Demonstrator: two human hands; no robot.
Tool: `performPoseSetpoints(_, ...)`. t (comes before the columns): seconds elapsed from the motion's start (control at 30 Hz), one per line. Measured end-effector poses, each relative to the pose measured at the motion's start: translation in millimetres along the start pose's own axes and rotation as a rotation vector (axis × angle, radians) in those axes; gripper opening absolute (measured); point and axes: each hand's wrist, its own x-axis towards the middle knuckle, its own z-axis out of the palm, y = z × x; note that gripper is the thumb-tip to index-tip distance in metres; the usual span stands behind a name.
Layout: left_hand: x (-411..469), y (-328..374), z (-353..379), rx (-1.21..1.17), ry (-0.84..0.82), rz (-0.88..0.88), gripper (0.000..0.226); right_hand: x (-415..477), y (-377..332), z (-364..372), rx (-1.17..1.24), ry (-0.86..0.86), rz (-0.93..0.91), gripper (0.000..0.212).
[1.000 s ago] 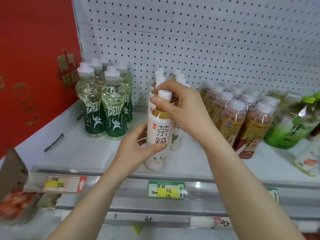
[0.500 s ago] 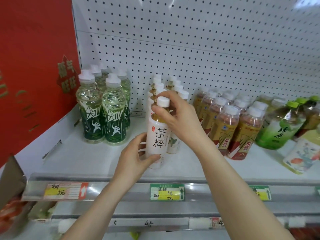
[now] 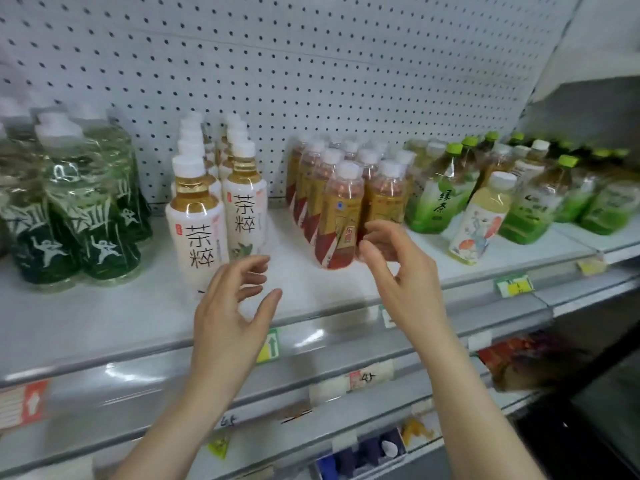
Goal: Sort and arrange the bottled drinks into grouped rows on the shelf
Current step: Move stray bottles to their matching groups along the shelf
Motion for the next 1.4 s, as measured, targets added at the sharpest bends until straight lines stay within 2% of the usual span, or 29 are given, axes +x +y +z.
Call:
performPoseSetpoints(0.2,10.8,36.8,95.7,-0.044,-0.136,0.016,0.045,-9.1,78.1,-76.5,-0.059,0.078,0.092,0.03)
performPoseSetpoints(0.43,41.0,86.9,239.3,-0.095,-0.222,0.039,0.047,39.5,175.8,-172.5,-0.174,0.137,0.025,0.041)
performPoseSetpoints(0.63,68.3,110.4,337.0,0.024,-0.299,-0.01,0.075,95.9,240.1,-231.0,-0.248,0.226,0.076,0.053)
performPoseSetpoints(0.8,82.9,114.6,377.6,0.009,-0.308,-0.081,0.094,140.9,288.2,-261.5,-0.326,0.299,0.17,0.065)
performPoseSetpoints(0.87,87.7,112.3,387.6,0.026,-0.293,-0.083,0.091,158.5,305.8,-265.7,-0.314,0.294,0.248,0.076)
performPoseSetpoints(0.97,93.5,105.5,394.3,0.047,-0.275,-0.08,0.082,178.7,326.6,-263.8,-0.288,0.193,0.398,0.103)
performPoseSetpoints(1.03,96.5,101.7,397.3,0.052,-0.269,-0.073,0.08,185.2,338.2,-258.8,-0.294,0.14,0.441,0.114)
performPoseSetpoints(1.23,110.1,100.4,422.9,0.048,-0.281,-0.038,0.077,192.5,364.5,-261.2,-0.234,0.152,0.475,0.116)
performPoseSetpoints(1.4,123.8,103.0,460.4,0.082,-0.256,-0.041,0.075,193.1,377.4,-270.6,-0.258,0.127,0.425,0.116)
